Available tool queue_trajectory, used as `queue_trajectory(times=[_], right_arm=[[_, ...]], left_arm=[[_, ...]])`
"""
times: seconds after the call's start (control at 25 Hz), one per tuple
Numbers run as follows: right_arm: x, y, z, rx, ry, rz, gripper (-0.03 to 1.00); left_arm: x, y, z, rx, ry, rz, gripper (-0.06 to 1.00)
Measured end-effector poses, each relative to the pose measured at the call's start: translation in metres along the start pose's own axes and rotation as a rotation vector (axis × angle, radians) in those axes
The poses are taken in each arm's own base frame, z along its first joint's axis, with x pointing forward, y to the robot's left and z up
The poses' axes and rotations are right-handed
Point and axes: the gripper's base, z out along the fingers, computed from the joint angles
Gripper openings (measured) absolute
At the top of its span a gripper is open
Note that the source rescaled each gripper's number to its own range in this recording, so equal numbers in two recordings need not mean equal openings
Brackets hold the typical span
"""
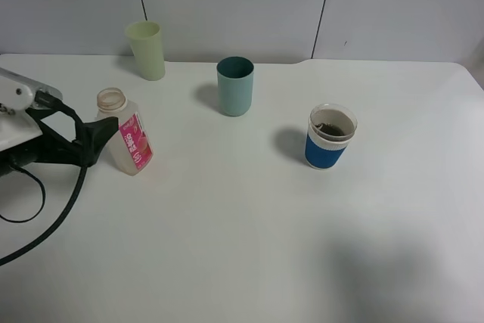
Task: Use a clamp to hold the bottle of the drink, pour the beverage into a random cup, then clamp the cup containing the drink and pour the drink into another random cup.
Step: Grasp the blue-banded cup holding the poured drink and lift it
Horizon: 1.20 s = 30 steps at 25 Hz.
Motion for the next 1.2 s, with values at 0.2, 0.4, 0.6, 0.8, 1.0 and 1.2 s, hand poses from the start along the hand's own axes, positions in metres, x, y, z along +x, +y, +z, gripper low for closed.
queue_trajectory(times=[0.2, 0.4, 0.6, 0.8, 1.0, 1.2], right_arm=[[0.0, 0.0, 0.0, 0.0, 0.0, 0.0, 1.0], [0.0, 0.0, 0.0, 0.0, 0.0, 0.0, 1.0], [0.0, 0.0, 0.0, 0.0, 0.0, 0.0, 1.0], [0.0, 0.0, 0.0, 0.0, 0.0, 0.0, 1.0], [0.0, 0.0, 0.0, 0.0, 0.0, 0.0, 1.0], [0.0, 0.0, 0.0, 0.0, 0.0, 0.0, 1.0]], left_arm=[[-0.017, 0.004, -0.018, -0.081, -0.046, -0.055, 1.0], [-0.037, 0.006, -0.043, -0.155, -0.146, -0.1, 1.0], [-0.063, 0.006, -0.066, -0.188, -0.205, -0.102, 1.0], [-0.101, 0.006, -0.088, -0.223, -0.174, -0.095, 1.0], [-0.129, 0.005, -0.117, -0.271, -0.093, -0.072, 1.0], [-0.144, 0.005, -0.15, -0.345, 0.01, -0.042, 1.0]])
